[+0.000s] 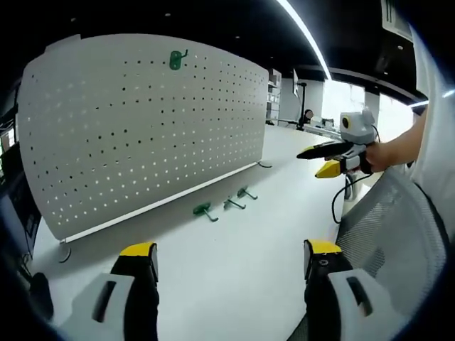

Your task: Insert the hook assembly into the mounting plate slot until the hook locks in place.

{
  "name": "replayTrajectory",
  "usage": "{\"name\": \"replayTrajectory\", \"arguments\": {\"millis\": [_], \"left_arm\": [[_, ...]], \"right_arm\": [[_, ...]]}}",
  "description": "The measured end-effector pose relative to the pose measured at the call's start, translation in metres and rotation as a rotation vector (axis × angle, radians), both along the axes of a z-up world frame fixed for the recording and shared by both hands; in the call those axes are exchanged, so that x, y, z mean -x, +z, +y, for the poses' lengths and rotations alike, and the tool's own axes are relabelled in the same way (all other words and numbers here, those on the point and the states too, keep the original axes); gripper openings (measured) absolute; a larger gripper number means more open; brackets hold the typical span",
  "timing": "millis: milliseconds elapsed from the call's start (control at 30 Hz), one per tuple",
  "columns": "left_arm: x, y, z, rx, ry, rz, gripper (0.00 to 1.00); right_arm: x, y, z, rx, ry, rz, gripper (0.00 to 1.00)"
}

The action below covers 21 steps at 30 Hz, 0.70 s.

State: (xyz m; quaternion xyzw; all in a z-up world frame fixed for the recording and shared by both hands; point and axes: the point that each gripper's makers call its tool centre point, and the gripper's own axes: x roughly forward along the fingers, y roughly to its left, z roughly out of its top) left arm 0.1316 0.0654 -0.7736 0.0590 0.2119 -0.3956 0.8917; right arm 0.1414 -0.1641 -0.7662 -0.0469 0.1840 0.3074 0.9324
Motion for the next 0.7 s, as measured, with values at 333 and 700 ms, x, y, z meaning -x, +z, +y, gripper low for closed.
{"name": "replayTrajectory", "arguments": {"millis": [333,700], "left_arm": [[-0.003,-0.001,0.0,-0.002,-0.003,0.006,0.87],[-0.023,0.007,-0.013,-0.044,-0.075,-0.022,0.86]], "right_arm": [[0.002,-0.003,0.002,0.007,0.002,0.008,0.68],[0.002,-0.003,0.002,0.007,0.0,0.008,0.68]]}}
